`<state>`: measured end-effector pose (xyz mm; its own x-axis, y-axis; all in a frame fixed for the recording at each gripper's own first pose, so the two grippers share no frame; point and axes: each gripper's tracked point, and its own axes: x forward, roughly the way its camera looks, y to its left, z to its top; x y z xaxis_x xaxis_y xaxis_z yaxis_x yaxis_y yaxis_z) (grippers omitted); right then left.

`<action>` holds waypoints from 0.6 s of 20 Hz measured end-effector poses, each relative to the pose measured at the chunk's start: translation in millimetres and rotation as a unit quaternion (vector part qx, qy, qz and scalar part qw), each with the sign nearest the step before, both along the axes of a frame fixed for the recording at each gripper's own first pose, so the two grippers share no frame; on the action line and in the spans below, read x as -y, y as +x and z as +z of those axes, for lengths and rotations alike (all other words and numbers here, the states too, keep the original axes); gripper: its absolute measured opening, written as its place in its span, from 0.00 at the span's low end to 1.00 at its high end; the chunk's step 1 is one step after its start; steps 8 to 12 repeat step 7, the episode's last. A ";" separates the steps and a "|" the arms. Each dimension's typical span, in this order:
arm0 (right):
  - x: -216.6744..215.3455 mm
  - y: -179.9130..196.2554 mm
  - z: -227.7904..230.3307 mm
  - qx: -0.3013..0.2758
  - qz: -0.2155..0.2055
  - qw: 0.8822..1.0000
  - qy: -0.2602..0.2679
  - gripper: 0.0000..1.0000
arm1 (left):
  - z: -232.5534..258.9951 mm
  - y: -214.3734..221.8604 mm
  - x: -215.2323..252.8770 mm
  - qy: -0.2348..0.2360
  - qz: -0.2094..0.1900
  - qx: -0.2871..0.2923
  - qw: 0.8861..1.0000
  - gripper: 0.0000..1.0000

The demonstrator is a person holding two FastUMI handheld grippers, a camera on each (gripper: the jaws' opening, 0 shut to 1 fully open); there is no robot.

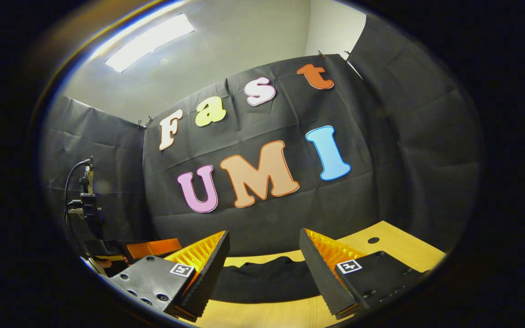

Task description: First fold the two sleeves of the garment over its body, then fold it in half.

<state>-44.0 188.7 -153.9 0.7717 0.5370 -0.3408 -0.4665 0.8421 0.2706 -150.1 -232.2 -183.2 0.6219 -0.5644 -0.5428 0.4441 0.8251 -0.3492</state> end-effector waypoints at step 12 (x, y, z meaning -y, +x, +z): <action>1.1 -23.1 -2.7 -0.014 0.001 1.000 -0.010 0.97 | -1.3 -10.3 -4.1 0.007 -0.027 -0.004 1.000 0.93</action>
